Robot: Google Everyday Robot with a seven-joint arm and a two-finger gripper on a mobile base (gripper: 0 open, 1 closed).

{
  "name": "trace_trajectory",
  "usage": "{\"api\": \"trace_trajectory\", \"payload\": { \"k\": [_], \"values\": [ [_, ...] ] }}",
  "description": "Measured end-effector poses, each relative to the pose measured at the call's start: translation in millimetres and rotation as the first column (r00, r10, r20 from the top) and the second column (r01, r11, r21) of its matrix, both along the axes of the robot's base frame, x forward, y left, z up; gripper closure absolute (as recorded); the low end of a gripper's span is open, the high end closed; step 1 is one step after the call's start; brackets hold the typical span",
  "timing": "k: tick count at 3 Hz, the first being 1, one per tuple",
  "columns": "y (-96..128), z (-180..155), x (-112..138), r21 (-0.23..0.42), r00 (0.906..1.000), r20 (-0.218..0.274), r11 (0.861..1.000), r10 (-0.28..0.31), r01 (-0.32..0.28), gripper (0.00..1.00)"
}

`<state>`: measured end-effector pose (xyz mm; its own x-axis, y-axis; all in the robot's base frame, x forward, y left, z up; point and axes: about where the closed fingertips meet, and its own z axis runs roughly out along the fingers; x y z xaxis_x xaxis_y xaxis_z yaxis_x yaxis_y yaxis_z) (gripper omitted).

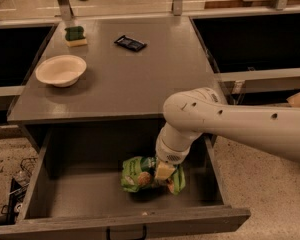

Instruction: Place green rice chip bag into top drawer

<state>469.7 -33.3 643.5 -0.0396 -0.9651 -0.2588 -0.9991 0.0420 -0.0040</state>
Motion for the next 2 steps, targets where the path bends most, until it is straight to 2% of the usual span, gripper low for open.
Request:
{"api": "trace_trajectory", "payload": {
  "k": [2],
  "values": [
    [0.0, 0.0, 0.0, 0.0, 1.0, 0.0, 1.0, 0.0, 0.0, 0.04]
  ]
}}
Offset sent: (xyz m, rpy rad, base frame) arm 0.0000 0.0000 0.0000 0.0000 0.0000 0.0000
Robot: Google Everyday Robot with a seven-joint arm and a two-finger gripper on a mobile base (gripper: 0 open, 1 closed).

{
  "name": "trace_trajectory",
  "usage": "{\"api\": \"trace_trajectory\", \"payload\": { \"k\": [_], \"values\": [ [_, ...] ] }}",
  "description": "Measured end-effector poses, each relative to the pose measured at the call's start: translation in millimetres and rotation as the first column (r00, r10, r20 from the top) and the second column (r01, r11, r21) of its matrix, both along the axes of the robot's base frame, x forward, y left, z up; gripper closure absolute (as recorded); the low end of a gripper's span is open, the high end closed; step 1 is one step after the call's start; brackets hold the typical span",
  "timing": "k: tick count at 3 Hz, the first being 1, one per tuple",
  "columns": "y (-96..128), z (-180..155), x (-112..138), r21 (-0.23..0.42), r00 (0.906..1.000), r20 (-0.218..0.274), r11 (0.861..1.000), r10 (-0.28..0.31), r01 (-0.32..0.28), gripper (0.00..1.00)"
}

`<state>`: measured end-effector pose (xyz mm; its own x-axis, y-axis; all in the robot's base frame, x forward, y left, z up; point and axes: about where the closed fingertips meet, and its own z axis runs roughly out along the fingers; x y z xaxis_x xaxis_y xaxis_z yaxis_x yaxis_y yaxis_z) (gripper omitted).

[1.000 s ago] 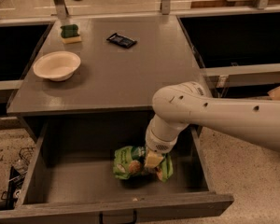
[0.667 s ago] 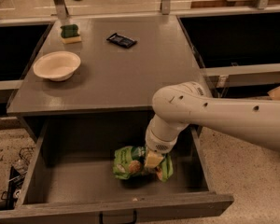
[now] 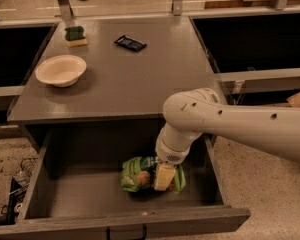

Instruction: Place green rice chip bag into top drawer

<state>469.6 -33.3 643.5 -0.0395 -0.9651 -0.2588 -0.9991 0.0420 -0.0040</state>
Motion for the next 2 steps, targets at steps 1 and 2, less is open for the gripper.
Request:
{"api": "trace_trajectory", "payload": {
  "k": [1, 2],
  "values": [
    [0.0, 0.0, 0.0, 0.0, 1.0, 0.0, 1.0, 0.0, 0.0, 0.0],
    [0.0, 0.0, 0.0, 0.0, 1.0, 0.0, 1.0, 0.0, 0.0, 0.0]
  ]
}}
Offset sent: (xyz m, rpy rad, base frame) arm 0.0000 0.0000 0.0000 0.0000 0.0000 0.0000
